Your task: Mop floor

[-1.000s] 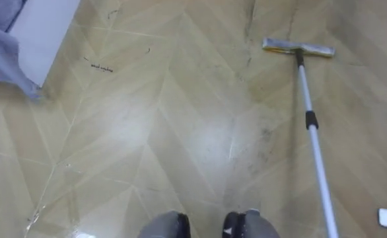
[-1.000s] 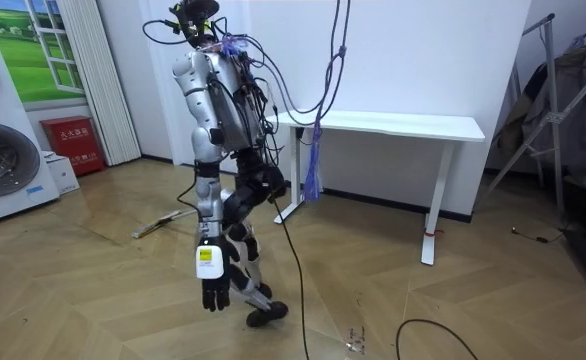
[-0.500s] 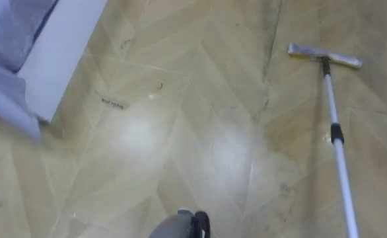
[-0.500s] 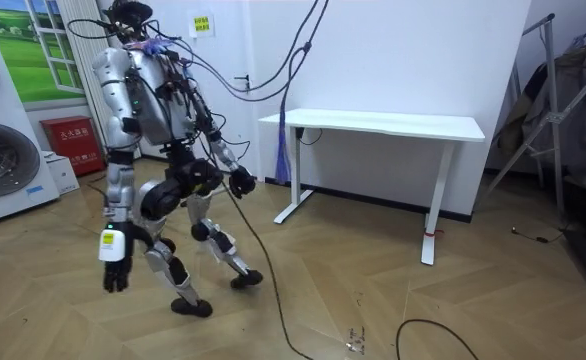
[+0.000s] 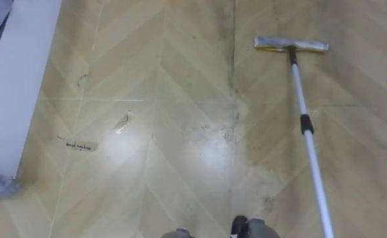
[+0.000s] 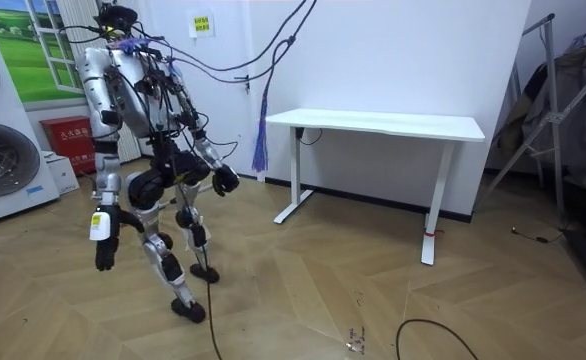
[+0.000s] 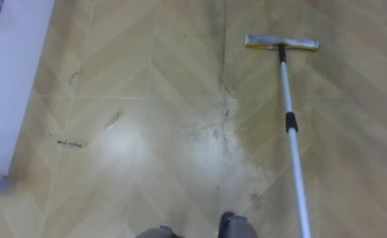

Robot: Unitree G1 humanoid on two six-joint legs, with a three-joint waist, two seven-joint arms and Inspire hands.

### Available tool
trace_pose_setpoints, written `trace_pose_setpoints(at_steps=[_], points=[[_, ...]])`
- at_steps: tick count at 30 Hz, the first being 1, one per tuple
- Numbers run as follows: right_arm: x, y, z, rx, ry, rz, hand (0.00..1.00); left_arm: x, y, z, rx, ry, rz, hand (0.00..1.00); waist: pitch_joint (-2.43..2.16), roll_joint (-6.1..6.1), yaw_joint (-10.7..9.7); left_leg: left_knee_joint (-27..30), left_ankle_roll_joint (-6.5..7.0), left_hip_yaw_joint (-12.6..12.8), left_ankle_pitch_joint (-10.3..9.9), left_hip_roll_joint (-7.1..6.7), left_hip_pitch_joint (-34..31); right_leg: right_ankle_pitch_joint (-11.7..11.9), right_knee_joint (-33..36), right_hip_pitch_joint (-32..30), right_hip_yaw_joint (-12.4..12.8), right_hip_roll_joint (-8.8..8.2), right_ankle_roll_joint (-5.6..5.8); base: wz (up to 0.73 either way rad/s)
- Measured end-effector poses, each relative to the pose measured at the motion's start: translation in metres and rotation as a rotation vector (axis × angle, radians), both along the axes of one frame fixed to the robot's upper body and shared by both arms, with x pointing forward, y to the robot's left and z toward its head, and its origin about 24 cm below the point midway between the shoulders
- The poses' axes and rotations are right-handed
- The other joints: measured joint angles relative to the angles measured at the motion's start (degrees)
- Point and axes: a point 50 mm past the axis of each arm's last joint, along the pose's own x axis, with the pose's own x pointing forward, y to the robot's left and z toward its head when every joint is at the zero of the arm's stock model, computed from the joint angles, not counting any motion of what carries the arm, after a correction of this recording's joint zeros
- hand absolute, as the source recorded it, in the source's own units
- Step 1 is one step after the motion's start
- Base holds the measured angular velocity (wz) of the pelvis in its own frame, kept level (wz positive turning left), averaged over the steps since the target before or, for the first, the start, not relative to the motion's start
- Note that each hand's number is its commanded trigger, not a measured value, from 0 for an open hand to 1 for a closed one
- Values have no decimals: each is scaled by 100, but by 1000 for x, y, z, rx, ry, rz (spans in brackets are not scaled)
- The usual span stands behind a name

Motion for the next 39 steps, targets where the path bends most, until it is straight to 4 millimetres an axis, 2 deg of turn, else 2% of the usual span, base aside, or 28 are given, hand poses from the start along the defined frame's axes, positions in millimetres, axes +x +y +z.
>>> trace_pose_setpoints(at_steps=[2,4,7,8,9,11,12,13,15,17,19,21,22,23,24,26,28,29,30,31,32,33,34,35,36,37,38,39], points=[[33,-3,15,-4,-113,36,100,-3,3,2,3,-11,-5,0,31,-197,79,621,54,79,301,55,-493,-253,220,41,-35,35,-89,9],[60,-3,30,-1,-212,64,100,-6,2,2,-13,-13,-8,0,69,-266,126,337,135,118,215,65,-842,-393,219,237,-88,45,-115,26],[64,-1,32,23,-230,57,100,-18,1,1,-47,7,-19,0,66,-229,196,-1876,181,322,217,31,-748,-564,-214,872,-113,51,5,22],[52,-2,25,39,-201,40,100,-18,0,1,-65,12,-29,0,65,-135,199,-2631,289,348,472,31,-628,-630,-465,1229,-147,44,85,20],[31,-4,15,56,-154,17,100,-20,1,0,-77,24,-42,0,37,-94,177,-2734,522,473,599,-11,-425,-720,-655,1536,-149,-35,221,26],[-6,-11,1,54,-65,-18,100,-15,0,-1,-90,25,-61,0,12,-24,77,-2709,855,636,401,-215,-173,-748,-399,1685,-14,-238,377,44],[-34,-17,-5,41,9,-43,100,-6,-1,-1,-91,12,-77,0,-10,54,37,-2624,962,685,211,-342,-50,-591,96,1566,158,-345,619,41],[-48,-19,-8,32,50,-52,100,-2,-1,0,-90,0,-84,0,-34,96,4,-2577,1005,694,123,-413,6,-466,373,1489,226,-401,729,31],[-98,-24,-15,-13,191,-78,100,13,-3,2,-80,-36,-133,0,-142,349,-240,-2536,1120,549,-134,-659,255,173,1417,1080,604,-357,805,27],[-118,-21,-19,-29,237,-82,100,22,-4,3,-62,-60,-155,0,-116,481,-284,-2582,1126,348,-190,-715,414,114,1718,553,805,-251,771,-27],[-126,-13,-23,-39,262,-66,100,22,-7,2,-55,-55,-155,0,-91,620,-369,-2723,1020,-68,-247,-745,656,78,1337,58,765,-145,762,-59],[-132,3,-30,-24,282,-42,100,16,-10,0,-50,-27,-145,0,-103,620,-499,-2870,881,-431,-343,-768,921,238,-269,-105,796,-125,741,-30],[-133,8,-32,-14,282,-37,100,15,-9,0,-46,-23,-143,0,-114,578,-542,-2877,864,-440,-383,-781,950,365,-642,-107,818,-112,748,3],[-133,16,-35,6,279,-27,100,16,-9,0,-37,-22,-141,0,-82,507,-588,-2817,799,-444,-550,-786,1014,707,-843,-110,778,-162,709,8],[-133,21,-37,22,274,-26,100,15,-13,-1,-45,-16,-139,0,-79,473,-582,-2736,721,-479,-627,-755,1040,824,-824,-31,633,-197,587,11],[-132,24,-38,35,275,-38,100,14,-18,-2,-59,-8,-132,0,-81,476,-580,-2631,603,-503,-692,-658,1121,787,-815,141,414,-177,451,30],[-120,24,-37,42,258,-42,100,13,-17,-2,-58,1,-122,0,-70,453,-554,-2186,506,-314,-744,-534,1063,538,-629,251,242,-172,305,40],[-110,21,-35,42,240,-45,100,11,-14,-2,-52,9,-111,0,-61,370,-529,-1556,409,-115,-687,-403,844,338,-400,261,178,-164,252,25],[-95,16,-32,39,212,-41,100,8,-10,-2,-47,16,-87,0,-53,285,-465,-770,129,44,-439,-227,476,153,-134,250,170,-84,193,13],[-86,14,-29,37,196,-36,100,6,-7,-1,-42,16,-67,0,-54,209,-380,-372,56,120,-225,-131,283,57,-1,218,211,-48,174,-25],[-63,8,-23,30,151,-23,100,2,-4,-1,-39,17,-27,0,-32,39,-202,323,30,246,398,-11,-109,-79,241,170,263,-25,79,-36],[-34,5,-14,28,77,-9,100,0,-1,0,-33,16,-27,0,-16,-98,-158,818,2,290,1218,20,-492,-182,365,157,356,-1,52,-28],[-21,3,-9,29,39,-2,100,-1,-1,0,-32,15,-30,0,-13,-160,-152,985,0,315,1570,14,-662,-228,398,154,408,24,74,0],[0,-2,1,32,-35,-12,100,0,-2,0,-34,8,-44,0,-1,-207,-61,1069,64,333,1555,45,-949,-277,417,176,429,48,53,-9],[18,-6,9,26,-92,-6,100,0,-3,0,-39,1,-46,0,37,-255,46,785,156,379,1201,137,-1101,-308,401,234,450,89,41,-17],[27,-6,14,28,-118,2,100,-2,-3,0,-41,0,-46,0,41,-262,91,415,154,408,1042,148,-1106,-324,372,276,462,110,51,-18],[42,-3,20,41,-170,18,100,-6,-2,0,-49,6,-44,0,43,-243,106,-633,162,401,840,135,-981,-351,287,407,460,129,126,-7],[48,0,22,63,-197,13,100,-10,-2,-1,-60,16,-41,0,23,-198,122,-1811,167,356,827,152,-763,-412,167,558,459,155,174,-4]])
